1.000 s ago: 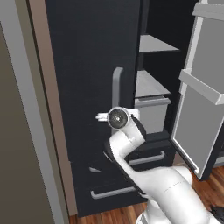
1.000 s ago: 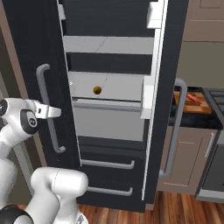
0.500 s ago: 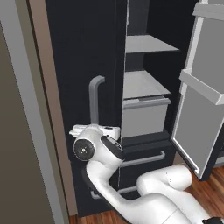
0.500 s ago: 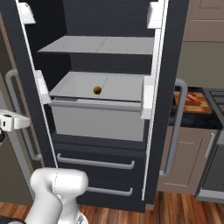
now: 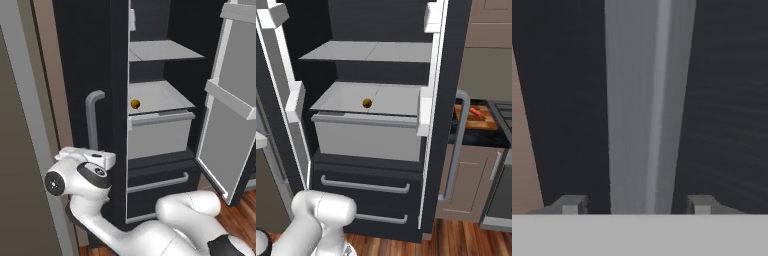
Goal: Retrieve a lemon from the fridge and place it on the cutting board with the fish.
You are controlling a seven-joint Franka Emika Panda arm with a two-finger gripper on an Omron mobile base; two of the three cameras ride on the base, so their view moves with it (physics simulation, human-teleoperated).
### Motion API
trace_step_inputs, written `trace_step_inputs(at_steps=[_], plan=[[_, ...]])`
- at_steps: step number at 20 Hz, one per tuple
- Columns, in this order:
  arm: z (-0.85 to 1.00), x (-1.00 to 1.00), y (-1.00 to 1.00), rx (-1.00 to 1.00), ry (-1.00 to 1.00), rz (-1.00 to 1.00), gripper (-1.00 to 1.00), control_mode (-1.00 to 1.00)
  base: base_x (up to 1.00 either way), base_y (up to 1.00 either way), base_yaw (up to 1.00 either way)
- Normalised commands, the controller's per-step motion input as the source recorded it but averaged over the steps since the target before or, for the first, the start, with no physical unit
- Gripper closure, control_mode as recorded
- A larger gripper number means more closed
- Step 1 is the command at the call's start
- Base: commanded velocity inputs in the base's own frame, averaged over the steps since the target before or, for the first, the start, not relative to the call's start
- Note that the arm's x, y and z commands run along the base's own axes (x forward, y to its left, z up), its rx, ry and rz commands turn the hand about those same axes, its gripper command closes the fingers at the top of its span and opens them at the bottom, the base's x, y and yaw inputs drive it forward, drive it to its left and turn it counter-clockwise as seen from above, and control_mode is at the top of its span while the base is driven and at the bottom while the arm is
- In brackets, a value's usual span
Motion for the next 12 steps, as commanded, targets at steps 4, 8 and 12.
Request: trace_step_inputs(at_steps=[4, 8, 12], plan=[[0.07, -0.12, 0.29, -0.26, 0.06, -0.07, -1.00, -1.00, 0.00, 0.00, 0.00], [0.11, -0.73, 0.00, -0.17, 0.00, -0.12, -1.00, -1.00, 0.00, 0.00, 0.00], [0.21, -1.00, -0.32, -0.05, 0.01, -0.15, -1.00, -1.00, 0.00, 0.00, 0.00]])
